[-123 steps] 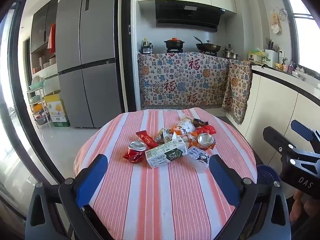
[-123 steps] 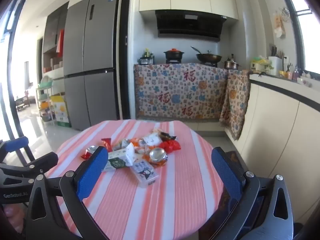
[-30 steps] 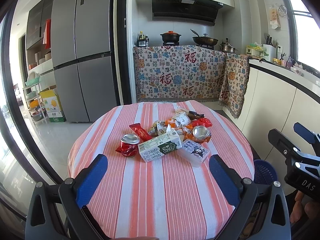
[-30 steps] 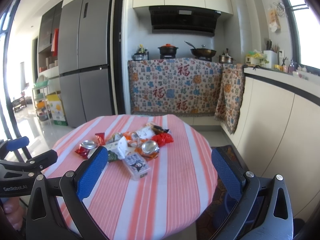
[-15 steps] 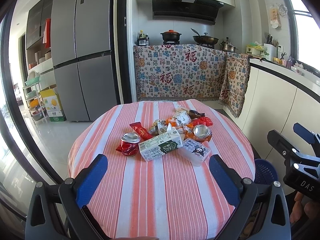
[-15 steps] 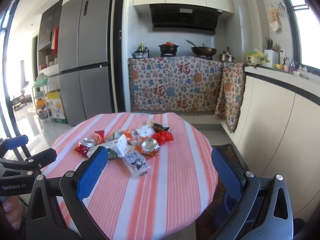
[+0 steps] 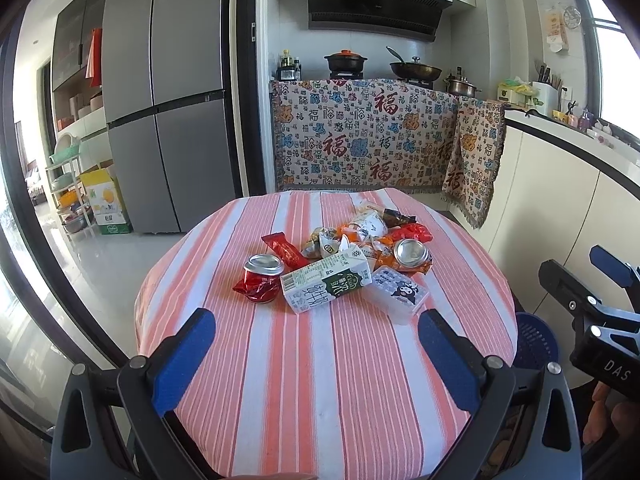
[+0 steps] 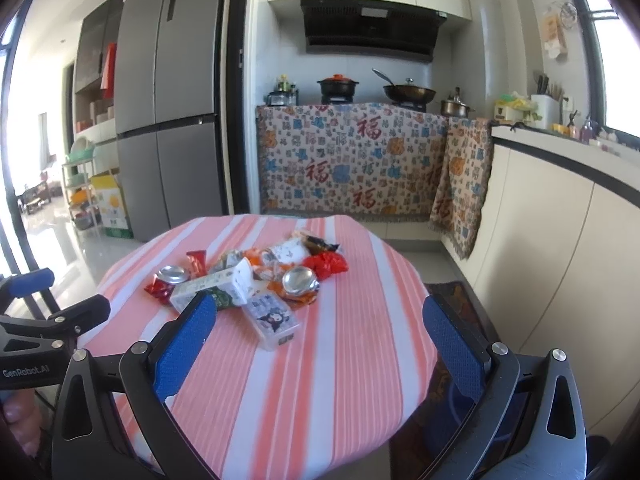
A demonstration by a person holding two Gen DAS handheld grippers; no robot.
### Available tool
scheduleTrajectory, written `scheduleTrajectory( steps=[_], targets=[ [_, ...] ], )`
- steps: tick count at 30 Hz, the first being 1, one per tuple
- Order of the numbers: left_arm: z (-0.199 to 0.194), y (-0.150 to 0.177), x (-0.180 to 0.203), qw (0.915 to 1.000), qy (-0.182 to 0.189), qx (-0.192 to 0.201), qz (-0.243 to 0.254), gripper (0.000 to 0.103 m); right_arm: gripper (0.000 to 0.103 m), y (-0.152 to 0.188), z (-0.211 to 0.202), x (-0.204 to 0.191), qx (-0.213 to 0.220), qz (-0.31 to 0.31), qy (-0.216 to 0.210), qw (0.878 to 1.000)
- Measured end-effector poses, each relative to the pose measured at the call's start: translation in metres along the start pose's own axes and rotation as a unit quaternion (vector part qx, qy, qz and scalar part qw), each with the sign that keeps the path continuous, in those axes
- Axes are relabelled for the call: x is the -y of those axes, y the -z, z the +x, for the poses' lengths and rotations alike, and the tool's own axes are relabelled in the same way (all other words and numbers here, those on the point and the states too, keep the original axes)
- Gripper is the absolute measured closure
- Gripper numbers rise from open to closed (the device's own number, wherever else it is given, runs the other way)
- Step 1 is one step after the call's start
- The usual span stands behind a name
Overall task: Collect trash
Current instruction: 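Grasp the clear cartoon plastic box with the right gripper while the left gripper approaches the crushed red can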
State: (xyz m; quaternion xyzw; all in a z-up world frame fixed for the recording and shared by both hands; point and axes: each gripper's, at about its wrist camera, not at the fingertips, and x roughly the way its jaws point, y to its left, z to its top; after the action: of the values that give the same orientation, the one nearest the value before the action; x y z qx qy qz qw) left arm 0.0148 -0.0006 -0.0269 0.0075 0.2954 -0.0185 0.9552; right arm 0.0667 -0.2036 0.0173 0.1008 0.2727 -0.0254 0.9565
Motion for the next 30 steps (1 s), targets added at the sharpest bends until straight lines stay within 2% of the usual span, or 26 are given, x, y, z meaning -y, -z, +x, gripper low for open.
scheduleTrajectory(
  steps=[30],
  targets=[
    [0.064, 0.027, -0.01, 0.9957, -0.021, -0.09, -0.007, 0.0, 0.0, 0.026, 0.041, 0.006, -0.064, -0.001, -0.002, 0.998]
  ],
)
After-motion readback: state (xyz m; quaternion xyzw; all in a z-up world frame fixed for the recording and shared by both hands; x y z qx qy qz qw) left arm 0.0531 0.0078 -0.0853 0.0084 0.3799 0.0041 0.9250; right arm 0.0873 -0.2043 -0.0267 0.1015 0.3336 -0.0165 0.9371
